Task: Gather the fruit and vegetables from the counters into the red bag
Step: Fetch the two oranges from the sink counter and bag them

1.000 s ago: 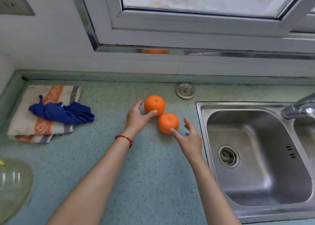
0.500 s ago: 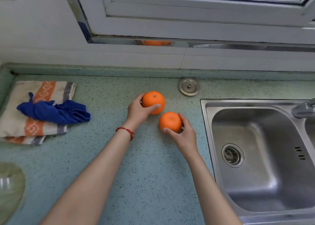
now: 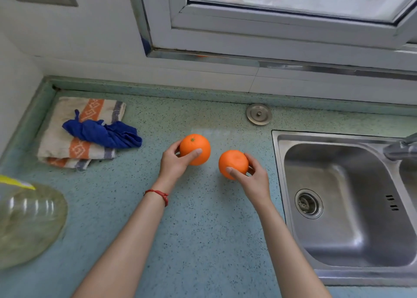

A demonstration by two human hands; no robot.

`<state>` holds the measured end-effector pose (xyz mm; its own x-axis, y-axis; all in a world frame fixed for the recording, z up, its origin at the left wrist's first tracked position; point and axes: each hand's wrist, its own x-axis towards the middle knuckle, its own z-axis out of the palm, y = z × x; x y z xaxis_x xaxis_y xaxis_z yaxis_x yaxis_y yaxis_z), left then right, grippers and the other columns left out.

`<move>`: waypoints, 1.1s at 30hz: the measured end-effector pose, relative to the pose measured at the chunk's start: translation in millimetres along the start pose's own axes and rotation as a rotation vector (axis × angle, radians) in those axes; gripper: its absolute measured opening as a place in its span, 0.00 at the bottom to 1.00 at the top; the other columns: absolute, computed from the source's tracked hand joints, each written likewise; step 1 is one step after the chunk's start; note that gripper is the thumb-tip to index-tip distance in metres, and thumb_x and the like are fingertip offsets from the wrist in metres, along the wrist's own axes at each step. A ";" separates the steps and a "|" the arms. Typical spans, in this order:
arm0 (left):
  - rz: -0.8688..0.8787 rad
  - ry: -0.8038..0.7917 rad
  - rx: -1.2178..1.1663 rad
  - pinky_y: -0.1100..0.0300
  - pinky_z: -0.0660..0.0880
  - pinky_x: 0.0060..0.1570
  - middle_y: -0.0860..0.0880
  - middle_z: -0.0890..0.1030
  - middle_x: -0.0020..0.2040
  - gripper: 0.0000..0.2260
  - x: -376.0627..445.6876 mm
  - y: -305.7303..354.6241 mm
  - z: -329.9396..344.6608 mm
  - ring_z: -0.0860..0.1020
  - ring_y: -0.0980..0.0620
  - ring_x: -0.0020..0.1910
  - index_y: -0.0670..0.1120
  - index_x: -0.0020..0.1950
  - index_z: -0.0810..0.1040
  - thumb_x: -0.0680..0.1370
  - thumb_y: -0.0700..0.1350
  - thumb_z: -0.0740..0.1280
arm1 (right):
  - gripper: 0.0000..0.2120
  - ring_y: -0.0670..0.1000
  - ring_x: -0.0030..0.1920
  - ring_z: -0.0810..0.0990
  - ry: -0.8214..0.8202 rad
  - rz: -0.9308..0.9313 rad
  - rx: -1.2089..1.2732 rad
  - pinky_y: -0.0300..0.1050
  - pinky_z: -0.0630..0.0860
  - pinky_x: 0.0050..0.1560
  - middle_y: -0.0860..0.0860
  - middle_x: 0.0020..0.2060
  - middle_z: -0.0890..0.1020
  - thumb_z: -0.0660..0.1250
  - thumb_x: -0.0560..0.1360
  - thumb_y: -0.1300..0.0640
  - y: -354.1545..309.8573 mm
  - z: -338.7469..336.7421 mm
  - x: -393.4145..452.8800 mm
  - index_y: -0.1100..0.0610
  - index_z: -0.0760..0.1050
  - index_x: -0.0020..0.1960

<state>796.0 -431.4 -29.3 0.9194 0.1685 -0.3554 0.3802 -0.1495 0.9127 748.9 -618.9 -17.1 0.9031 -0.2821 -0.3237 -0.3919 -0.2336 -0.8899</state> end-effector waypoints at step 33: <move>-0.141 0.923 -0.432 0.48 0.75 0.55 0.47 0.79 0.50 0.34 -332.7 -106.2 -125.3 0.78 0.49 0.49 0.49 0.55 0.76 0.52 0.59 0.72 | 0.28 0.50 0.54 0.76 -0.896 -0.376 -0.215 0.40 0.70 0.49 0.54 0.59 0.77 0.74 0.68 0.59 -13.0 87.4 -177.1 0.56 0.70 0.66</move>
<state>437.1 -349.5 17.3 0.3643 0.8677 -0.3381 0.2421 0.2624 0.9341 609.4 -484.6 23.7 0.7392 0.6312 -0.2348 0.0038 -0.3526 -0.9358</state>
